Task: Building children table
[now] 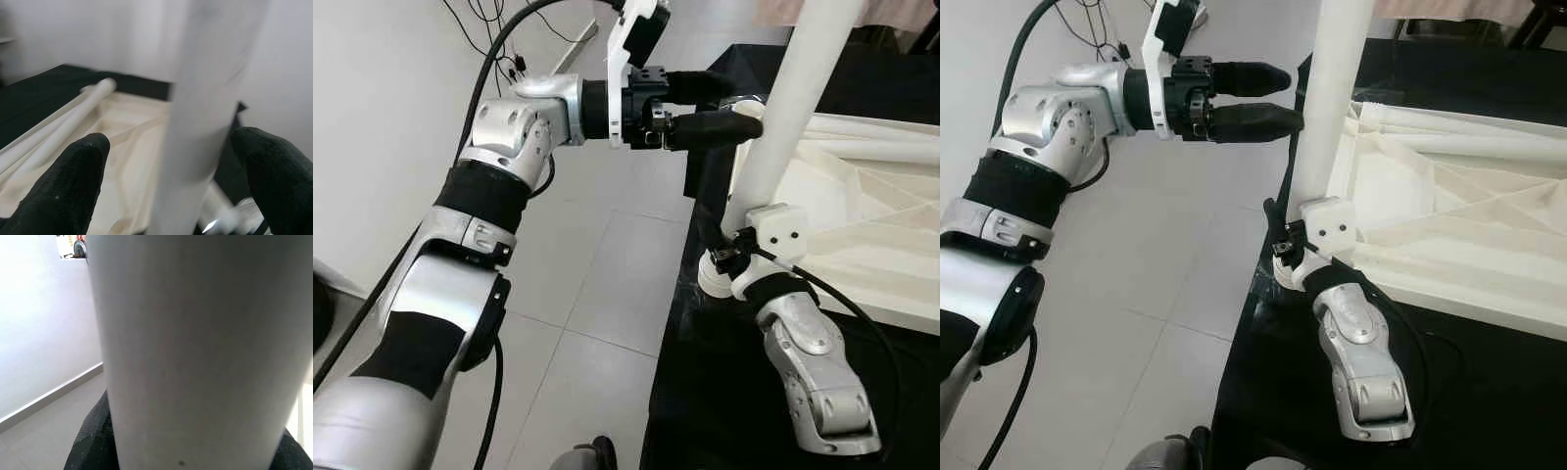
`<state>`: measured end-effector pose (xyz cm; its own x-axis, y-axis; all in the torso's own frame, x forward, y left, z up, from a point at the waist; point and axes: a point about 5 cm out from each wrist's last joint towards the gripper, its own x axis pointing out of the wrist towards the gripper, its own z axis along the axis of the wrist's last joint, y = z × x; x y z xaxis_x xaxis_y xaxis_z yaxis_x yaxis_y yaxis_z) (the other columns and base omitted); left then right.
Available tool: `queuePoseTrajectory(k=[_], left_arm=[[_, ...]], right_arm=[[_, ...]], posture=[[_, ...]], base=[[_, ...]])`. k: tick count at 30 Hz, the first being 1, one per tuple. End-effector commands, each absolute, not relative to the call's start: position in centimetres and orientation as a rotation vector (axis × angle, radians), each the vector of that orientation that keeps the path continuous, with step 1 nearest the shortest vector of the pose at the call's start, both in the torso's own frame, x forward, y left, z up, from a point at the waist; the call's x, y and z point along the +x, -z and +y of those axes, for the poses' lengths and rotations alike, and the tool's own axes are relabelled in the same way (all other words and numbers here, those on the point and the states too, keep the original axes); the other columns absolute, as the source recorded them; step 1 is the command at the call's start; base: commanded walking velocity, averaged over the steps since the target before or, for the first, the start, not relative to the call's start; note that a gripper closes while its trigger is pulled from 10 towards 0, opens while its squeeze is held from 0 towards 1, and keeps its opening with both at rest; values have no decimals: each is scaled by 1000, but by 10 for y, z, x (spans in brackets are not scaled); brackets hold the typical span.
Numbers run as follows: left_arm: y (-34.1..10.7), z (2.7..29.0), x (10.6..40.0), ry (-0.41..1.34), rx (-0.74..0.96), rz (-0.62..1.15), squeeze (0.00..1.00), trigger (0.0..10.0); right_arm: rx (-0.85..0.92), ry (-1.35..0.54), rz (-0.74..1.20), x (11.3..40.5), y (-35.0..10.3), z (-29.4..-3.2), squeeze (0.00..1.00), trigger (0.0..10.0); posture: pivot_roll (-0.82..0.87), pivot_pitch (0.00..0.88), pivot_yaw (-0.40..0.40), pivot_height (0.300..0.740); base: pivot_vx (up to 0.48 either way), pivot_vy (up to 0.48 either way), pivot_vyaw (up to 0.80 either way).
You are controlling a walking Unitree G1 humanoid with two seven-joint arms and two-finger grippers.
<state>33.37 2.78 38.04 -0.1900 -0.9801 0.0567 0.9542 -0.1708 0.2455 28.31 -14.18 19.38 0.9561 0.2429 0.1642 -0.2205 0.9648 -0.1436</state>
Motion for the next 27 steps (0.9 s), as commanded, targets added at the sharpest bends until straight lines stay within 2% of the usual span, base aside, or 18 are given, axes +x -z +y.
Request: queuePoseTrajectory(k=[1,6,10,12,13,15,17,18,24,25,27], left_arm=[[-386,27,326,1814,162,-265,0,10000],[-385,31,326,1824,190,-261,0,10000],[-384,29,332,1756,227,-292,0,10000],[-382,20,341,1651,254,-336,0,10000],[-382,20,341,1651,254,-336,0,10000],[-375,0,346,1566,238,-349,0,10000],[-375,0,346,1566,238,-349,0,10000],[-374,-10,345,1564,205,-351,0,10000],[-378,-33,333,1661,103,-359,0,10000],[-378,-35,333,1666,104,-358,0,5922],[-378,-35,333,1666,104,-358,0,5922]], right_arm=[[-112,-247,22,280,-154,-144,0,10000],[-116,-253,24,281,-153,-144,0,10000],[-120,-261,23,280,-153,-143,0,10000],[-124,-267,20,280,-154,-142,0,10000],[-124,-267,20,280,-154,-142,0,10000],[-125,-270,16,280,-154,-141,0,10000],[-125,-270,16,280,-154,-141,0,10000],[-125,-271,15,280,-155,-141,0,10000],[-121,-274,15,279,-155,-139,0,10000],[-120,-274,15,279,-155,-139,0,10000],[-120,-274,15,279,-155,-139,0,10000]], posture=[[-6,238,112,740],[-3,240,103,740],[-1,240,102,740],[-2,240,102,740],[-2,240,102,740],[-10,243,103,740],[-10,243,103,740],[-14,244,104,740],[-23,244,110,740],[-23,244,110,740],[-23,244,110,740]], base=[[0,0,0],[0,0,0],[0,0,0],[0,0,0],[0,0,0],[0,0,0],[0,0,0],[0,0,0],[0,0,0],[0,0,0],[0,0,0]])
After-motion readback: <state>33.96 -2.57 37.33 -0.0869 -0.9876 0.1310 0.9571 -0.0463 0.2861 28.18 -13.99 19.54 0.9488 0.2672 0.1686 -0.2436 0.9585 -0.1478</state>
